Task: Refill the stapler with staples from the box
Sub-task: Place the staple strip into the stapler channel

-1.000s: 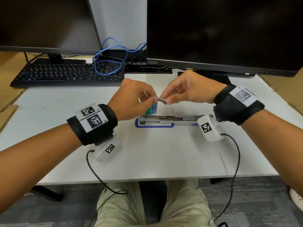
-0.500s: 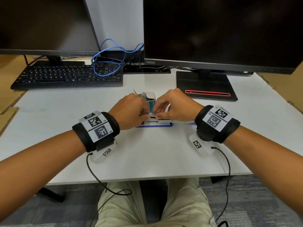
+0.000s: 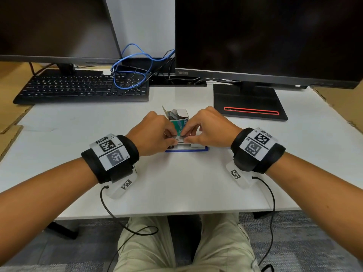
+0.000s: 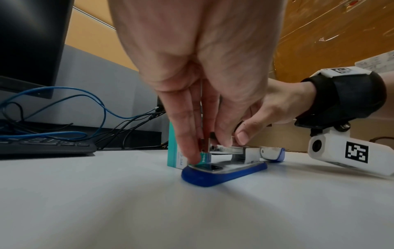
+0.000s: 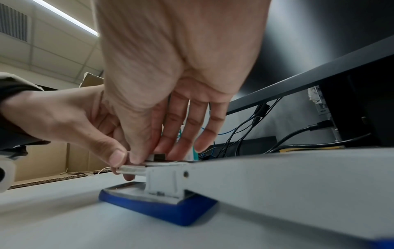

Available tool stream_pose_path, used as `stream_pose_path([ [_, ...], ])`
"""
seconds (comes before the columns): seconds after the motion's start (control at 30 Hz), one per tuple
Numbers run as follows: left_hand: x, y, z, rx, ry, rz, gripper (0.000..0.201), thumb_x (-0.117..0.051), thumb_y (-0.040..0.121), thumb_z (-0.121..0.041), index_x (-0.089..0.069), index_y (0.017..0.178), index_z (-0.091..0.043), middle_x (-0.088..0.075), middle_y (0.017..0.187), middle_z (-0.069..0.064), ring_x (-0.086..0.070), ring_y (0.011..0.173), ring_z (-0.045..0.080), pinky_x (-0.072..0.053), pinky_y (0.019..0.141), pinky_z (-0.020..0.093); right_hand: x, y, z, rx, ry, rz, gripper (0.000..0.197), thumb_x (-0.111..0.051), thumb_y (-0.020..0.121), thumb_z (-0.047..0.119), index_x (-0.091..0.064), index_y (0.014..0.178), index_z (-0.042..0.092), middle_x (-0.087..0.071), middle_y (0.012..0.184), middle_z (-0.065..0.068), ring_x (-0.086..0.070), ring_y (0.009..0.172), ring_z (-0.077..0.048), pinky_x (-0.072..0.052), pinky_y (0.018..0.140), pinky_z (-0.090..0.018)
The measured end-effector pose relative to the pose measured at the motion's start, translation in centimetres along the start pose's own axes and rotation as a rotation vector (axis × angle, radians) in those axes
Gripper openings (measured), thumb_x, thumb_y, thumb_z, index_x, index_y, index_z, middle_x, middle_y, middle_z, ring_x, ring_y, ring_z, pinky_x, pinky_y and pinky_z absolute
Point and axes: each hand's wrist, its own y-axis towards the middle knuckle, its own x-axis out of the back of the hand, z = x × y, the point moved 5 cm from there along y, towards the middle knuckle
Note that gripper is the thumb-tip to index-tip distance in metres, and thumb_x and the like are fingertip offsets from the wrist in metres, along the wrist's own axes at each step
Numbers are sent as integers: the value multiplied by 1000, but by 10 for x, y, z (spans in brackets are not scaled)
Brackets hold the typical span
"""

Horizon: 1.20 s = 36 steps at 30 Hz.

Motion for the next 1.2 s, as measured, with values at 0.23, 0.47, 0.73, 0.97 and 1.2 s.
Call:
stream_pose_path([
  [0.23,-2,3,7,10,-6,22,22,-75,80,-28,-78,101,-19,-78,96,2,-62,83,15,-58,82,39,-3,2,1,-40,-43,47,24,-74,81,41,-79,102,29,-77,102,5,-66,83,-11,-58,83,-37],
  [0.47,0,2,4,-62,-34,5,19,-79,78,-24,-80,96,-21,-79,96,4,-74,76,15,-61,75,36,7,-2,-2,-42,-23,44,28,-77,79,40,-79,102,25,-77,103,4,-69,80,-8,-59,75,-32],
  [0.73,34,-1,16,36,-126,-470,28,-74,81,-36,-65,70,-12,-66,69,-4,-64,57,9,-55,58,26,36,4,-17,-89,66,-171,29,-75,82,31,-75,108,19,-75,104,1,-70,80,-8,-58,80,-25],
  [0.97,28,10,26,3,-300,-433,29,-75,82,-23,-74,108,-9,-74,100,4,-68,83,9,-56,70,13,17,21,-13,-81,98,-110,27,-71,87,26,-75,112,19,-70,124,-2,-68,90,-10,-60,79,-24],
  [1.2,25,19,25,-58,-237,-358,29,-72,85,-26,-75,111,-14,-74,112,4,-65,91,11,-56,72,11,20,26,-14,-59,92,-80,31,-71,86,27,-74,116,20,-70,124,-3,-69,93,-12,-60,76,-22],
])
